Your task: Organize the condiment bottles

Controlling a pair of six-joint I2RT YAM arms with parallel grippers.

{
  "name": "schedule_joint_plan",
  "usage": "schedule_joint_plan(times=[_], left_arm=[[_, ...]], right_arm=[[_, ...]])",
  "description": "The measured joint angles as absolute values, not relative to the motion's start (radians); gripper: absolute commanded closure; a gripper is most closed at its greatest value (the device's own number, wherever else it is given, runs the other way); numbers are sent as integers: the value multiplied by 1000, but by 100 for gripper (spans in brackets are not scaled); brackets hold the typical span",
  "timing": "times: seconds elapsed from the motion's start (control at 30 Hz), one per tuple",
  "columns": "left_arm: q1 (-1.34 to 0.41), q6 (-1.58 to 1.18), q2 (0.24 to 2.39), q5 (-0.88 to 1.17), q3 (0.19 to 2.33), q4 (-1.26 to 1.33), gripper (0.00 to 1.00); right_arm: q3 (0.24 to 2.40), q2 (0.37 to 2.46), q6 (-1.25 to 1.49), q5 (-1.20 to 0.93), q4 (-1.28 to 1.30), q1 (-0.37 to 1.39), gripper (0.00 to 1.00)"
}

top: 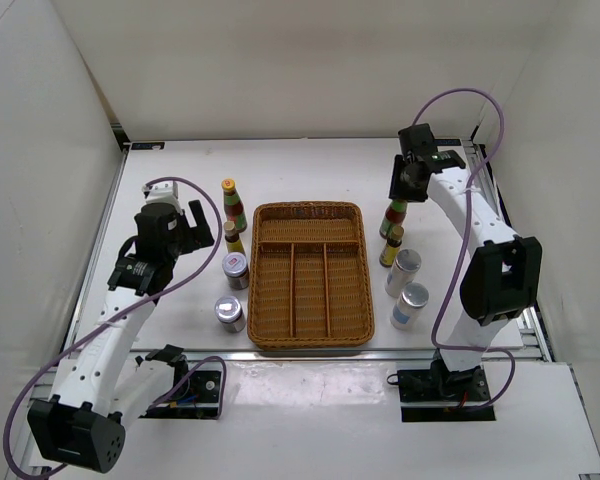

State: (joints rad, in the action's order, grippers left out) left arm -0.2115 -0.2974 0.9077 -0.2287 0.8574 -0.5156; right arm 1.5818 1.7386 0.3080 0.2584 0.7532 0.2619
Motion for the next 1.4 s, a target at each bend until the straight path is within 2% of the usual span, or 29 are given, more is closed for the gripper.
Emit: schedule_joint_plan(times=[0.13,0.3,0.5,0.7,1.1,1.2,1.3,1.33,1.4], left_arm=[[-212,-297,909,-229,857,-516,0],[-212,-297,915,-228,857,-516,0],[-212,-297,930,-227,857,-516,0],[-212,-297,934,-227,857,-516,0],[-212,-304,934,-220,857,-516,0],[-212,-305,937,-202,857,-515,0],[-212,-305,944,-189,857,-515,0],[-212,-305,947,-187,857,-514,0],[-212,-306,954,-187,857,-514,0]], right_arm=[[1581,1730,310,279,763,274,100],[1600,1685,279,362,811,337,100],[1740,1650,213,420,813,491,100],[1773,1644,196,361,765,588,100],[1699,1775,214,258,709,603,100],[1689,1810,225,250,702,604,92],[1688,1815,229,255,686,604,61],[1688,1815,233,253,682,604,39],[1687,1815,245,255,676,604,20]])
